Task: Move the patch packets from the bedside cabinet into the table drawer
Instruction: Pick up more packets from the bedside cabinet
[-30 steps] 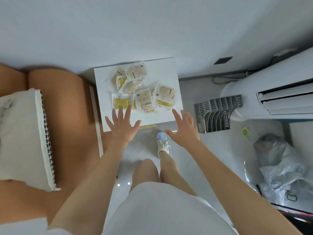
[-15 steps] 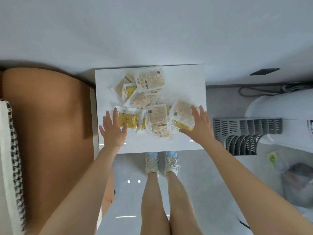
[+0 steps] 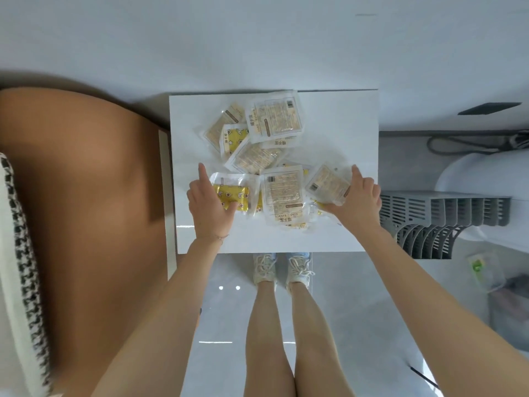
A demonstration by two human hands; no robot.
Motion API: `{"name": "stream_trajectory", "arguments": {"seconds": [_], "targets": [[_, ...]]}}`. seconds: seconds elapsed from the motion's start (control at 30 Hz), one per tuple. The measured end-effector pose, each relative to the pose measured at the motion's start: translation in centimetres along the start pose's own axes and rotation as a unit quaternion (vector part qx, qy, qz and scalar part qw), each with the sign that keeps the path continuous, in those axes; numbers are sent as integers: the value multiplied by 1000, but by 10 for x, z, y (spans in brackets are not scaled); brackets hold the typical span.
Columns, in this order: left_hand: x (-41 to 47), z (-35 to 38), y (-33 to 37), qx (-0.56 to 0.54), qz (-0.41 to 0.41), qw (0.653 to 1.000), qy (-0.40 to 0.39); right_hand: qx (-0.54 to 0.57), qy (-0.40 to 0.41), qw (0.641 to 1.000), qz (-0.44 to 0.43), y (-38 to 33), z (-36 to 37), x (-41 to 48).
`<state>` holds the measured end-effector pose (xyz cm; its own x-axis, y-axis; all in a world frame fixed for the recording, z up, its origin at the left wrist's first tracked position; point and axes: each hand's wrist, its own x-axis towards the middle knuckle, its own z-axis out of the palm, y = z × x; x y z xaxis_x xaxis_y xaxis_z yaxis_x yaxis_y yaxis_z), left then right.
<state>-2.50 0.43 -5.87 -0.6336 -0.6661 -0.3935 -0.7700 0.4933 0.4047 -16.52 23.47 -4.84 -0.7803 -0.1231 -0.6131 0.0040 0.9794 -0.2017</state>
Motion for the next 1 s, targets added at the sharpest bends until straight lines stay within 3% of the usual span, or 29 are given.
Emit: {"name": "stream_trajectory", "arguments": {"seconds": [0.3, 0.43, 0.57, 0.7, 0.8, 0.87, 0.93, 1.0], "targets": [[-3, -7, -5, -219, -42, 974, 35, 66, -34, 997, 33, -14, 2, -9], [-8, -7, 0, -323, -109, 939, 46, 136, 9, 990, 25, -12, 2, -11], [-16, -1, 2, -397, -181, 898, 52, 313, 49, 945, 86, -9, -8, -14], [-18, 4, 6, -489, -257, 833, 38, 352, 5, 931, 95, -13, -9, -19], [-16, 4, 15, -555, -275, 785, 10, 267, -33, 960, 77, -27, 2, -23], [-9, 2, 22, -564, -259, 784, -5, 158, -38, 985, 57, -40, 11, -27], [0, 0, 27, -549, -232, 803, -15, 78, -35, 996, 33, -49, 19, -30], [9, 0, 32, -489, -197, 850, -3, 24, -29, 999, 24, -51, 27, -30]]}}
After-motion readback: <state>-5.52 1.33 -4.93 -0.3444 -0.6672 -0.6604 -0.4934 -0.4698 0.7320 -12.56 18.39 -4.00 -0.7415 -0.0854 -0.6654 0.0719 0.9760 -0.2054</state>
